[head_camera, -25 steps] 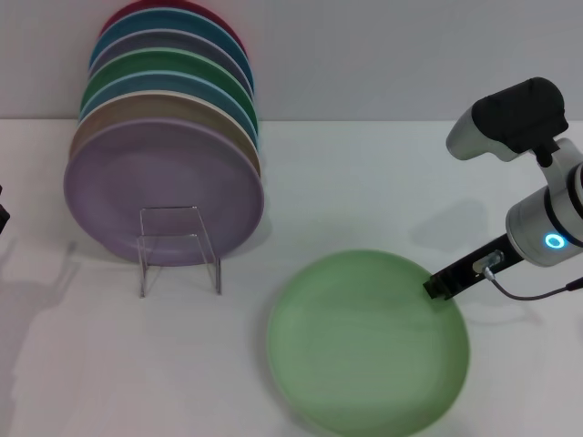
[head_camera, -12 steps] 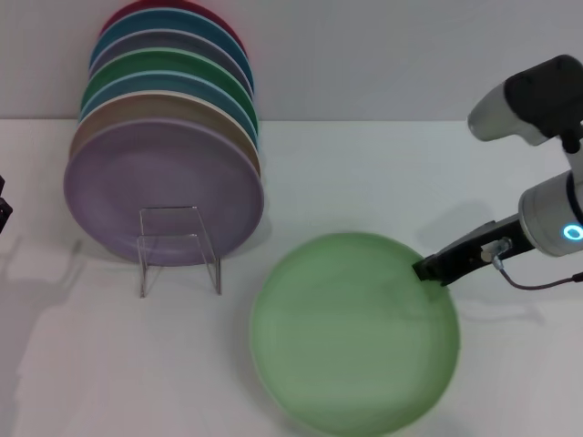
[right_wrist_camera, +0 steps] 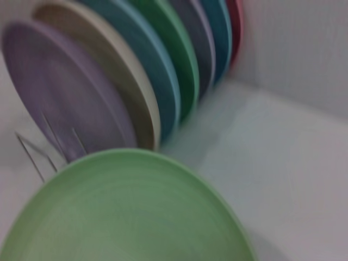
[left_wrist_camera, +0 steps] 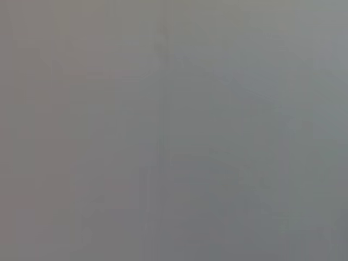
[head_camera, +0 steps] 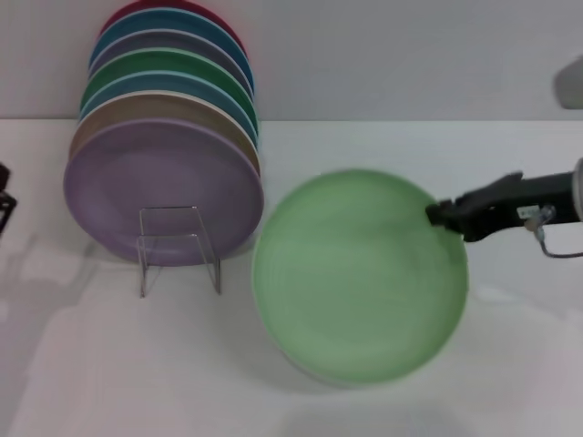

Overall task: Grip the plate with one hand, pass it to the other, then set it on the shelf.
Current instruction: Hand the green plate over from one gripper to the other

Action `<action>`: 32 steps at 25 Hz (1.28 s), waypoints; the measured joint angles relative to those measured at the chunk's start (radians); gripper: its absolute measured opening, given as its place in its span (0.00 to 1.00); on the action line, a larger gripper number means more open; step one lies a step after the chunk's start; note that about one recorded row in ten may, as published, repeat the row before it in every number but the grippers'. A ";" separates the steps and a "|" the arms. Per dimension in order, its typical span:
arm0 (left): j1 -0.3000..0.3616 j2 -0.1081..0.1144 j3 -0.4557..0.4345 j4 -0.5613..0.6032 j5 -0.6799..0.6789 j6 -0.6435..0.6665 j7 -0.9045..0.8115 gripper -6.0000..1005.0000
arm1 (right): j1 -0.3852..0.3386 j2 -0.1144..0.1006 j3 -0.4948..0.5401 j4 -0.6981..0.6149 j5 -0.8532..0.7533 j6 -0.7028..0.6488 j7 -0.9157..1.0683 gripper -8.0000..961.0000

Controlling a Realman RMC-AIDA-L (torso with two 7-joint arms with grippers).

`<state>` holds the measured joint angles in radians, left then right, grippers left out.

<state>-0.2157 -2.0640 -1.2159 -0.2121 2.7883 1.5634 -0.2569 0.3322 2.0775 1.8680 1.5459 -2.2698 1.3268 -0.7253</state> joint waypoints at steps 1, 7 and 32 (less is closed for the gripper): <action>-0.003 0.004 0.017 -0.003 0.000 -0.001 -0.016 0.82 | -0.026 0.000 0.006 0.001 0.054 -0.025 -0.058 0.03; -0.032 0.054 0.096 -0.041 0.052 -0.008 -0.151 0.82 | -0.165 0.002 0.070 -0.057 0.437 -0.117 -0.463 0.03; 0.190 0.309 0.237 -1.536 0.102 -1.479 0.154 0.81 | -0.149 0.003 0.219 -0.274 0.546 -0.193 -0.761 0.03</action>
<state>-0.0261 -1.7552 -0.9790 -1.7477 2.8901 0.0842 -0.1027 0.1837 2.0802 2.0869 1.2718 -1.7237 1.1339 -1.4859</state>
